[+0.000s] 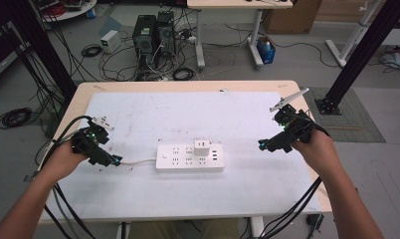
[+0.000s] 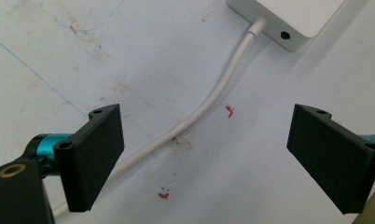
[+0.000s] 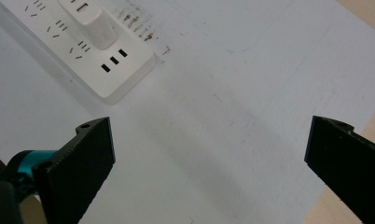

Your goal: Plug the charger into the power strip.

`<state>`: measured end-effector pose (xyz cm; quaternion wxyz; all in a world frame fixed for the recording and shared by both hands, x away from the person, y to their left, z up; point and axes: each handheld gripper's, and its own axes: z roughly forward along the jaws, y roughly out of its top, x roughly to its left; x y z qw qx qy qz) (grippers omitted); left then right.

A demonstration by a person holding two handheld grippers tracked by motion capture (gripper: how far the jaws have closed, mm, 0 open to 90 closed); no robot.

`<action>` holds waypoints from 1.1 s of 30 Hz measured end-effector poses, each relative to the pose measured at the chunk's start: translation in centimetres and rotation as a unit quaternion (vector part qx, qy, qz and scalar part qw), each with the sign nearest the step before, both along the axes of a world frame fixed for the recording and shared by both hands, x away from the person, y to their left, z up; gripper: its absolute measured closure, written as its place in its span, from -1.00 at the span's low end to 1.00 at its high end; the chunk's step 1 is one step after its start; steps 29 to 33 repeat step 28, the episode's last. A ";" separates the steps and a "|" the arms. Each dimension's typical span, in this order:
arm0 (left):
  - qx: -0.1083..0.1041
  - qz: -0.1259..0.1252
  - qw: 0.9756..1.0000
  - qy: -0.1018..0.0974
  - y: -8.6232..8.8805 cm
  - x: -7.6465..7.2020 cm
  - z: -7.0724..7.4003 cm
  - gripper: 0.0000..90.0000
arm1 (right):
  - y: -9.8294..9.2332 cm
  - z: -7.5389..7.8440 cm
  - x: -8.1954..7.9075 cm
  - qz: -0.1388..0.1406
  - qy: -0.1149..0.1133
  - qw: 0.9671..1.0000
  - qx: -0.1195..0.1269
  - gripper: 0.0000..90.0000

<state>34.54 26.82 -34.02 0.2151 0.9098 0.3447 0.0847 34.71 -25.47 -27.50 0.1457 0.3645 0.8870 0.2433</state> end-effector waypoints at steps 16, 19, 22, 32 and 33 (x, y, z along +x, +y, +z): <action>-0.004 -0.003 1.000 -0.001 -0.3 0.2 -0.3 -0.75 | -0.1 -1.0 0.1 0.002 0.006 1.000 0.009 -0.98; -0.003 -0.004 1.000 0.000 -0.5 0.1 -0.3 -0.76 | -0.1 -1.2 0.0 -0.001 0.007 1.000 0.011 -0.98; -0.004 -0.005 1.000 -0.001 -0.6 0.1 -0.3 -0.75 | -0.2 -1.5 0.0 -0.003 0.008 1.000 0.011 -0.98; -0.004 -0.004 1.000 -0.006 -0.7 0.1 -0.2 -0.75 | -0.4 -1.8 -0.2 -0.007 0.008 1.000 0.014 -0.98; -0.004 -0.004 1.000 -0.006 -0.7 0.1 -0.2 -0.75 | -0.4 -1.8 -0.2 -0.007 0.008 1.000 0.014 -0.98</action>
